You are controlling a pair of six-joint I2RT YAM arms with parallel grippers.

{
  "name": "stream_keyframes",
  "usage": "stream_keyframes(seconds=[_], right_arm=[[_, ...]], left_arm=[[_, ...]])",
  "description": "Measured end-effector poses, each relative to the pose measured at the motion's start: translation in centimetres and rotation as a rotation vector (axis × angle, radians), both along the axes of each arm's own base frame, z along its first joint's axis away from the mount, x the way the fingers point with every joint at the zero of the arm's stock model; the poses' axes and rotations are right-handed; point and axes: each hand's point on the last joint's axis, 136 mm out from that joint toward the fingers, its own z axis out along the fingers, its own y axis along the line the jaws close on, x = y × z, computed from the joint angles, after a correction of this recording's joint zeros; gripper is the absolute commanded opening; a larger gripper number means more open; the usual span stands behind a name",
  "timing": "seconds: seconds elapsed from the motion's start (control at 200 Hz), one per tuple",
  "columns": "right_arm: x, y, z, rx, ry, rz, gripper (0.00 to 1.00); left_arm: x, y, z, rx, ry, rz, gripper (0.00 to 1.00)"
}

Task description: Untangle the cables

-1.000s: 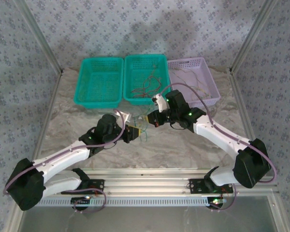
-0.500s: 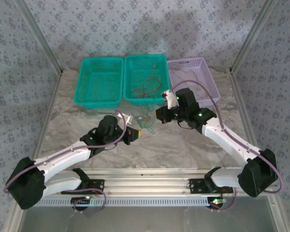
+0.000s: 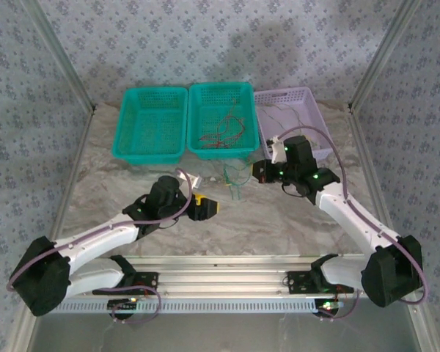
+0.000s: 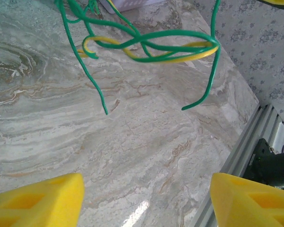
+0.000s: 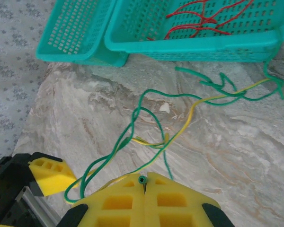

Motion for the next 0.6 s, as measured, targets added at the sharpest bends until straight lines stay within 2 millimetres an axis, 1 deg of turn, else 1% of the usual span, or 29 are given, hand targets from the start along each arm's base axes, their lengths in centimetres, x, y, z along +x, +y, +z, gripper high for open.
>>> stream_keyframes(seconds=[0.135, 0.195, 0.27, 0.345, 0.455, 0.605], right_arm=[[0.3, -1.9, -1.6, -0.073, 0.042, -0.073, 0.00], [0.0, -2.0, -2.3, -0.096, 0.065, -0.071, 0.00], [-0.5, -1.6, -3.2, -0.127, 0.081, -0.055, 0.00], [-1.3, -1.0, -4.1, -0.170, 0.096, -0.027, 0.00], [-2.5, -0.2, -5.6, -0.225, 0.124, 0.015, 0.00], [-4.3, -0.1, -8.0, -0.275, 0.167, 0.050, 0.00]], left_arm=[[0.3, -0.2, -0.5, 0.004, 0.010, 0.007, 0.75], [0.4, -0.2, -0.7, 0.006, 0.015, 0.012, 0.77], [0.7, -0.3, -0.7, 0.008, 0.022, 0.023, 0.81], [1.2, -0.6, -0.2, 0.000, 0.022, 0.036, 0.84], [2.4, -1.2, 1.2, -0.019, 0.008, 0.064, 0.87], [4.8, -2.6, 3.0, -0.026, -0.007, 0.103, 0.88]])
